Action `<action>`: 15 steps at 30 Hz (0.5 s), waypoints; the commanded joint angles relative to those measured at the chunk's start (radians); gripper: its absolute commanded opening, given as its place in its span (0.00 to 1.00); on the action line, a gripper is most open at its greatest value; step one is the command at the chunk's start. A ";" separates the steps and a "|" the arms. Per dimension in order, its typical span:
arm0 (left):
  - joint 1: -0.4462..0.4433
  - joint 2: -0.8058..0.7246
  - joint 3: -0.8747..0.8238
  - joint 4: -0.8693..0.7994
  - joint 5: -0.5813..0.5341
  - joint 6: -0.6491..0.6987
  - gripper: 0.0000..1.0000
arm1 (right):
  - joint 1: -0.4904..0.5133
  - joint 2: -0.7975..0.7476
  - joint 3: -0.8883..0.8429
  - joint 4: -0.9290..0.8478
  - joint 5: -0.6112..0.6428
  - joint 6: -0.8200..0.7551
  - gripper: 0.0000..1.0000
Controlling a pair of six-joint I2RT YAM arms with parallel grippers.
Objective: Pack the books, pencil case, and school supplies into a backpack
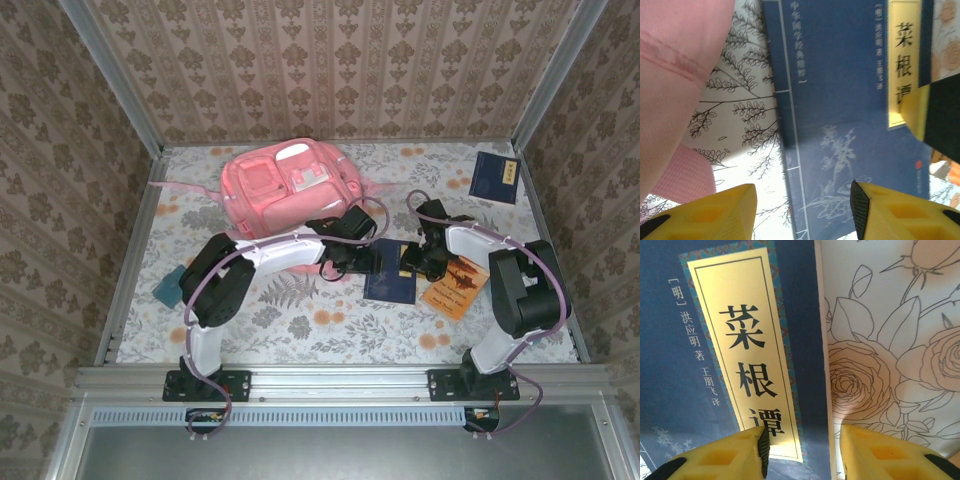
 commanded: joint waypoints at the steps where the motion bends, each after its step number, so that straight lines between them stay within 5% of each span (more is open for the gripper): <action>1: -0.001 0.044 0.049 -0.047 -0.005 -0.020 0.51 | -0.004 0.003 -0.023 0.013 -0.018 -0.006 0.42; 15: 0.011 0.148 0.109 -0.023 0.120 -0.039 0.40 | -0.005 -0.013 -0.047 0.038 -0.101 -0.026 0.35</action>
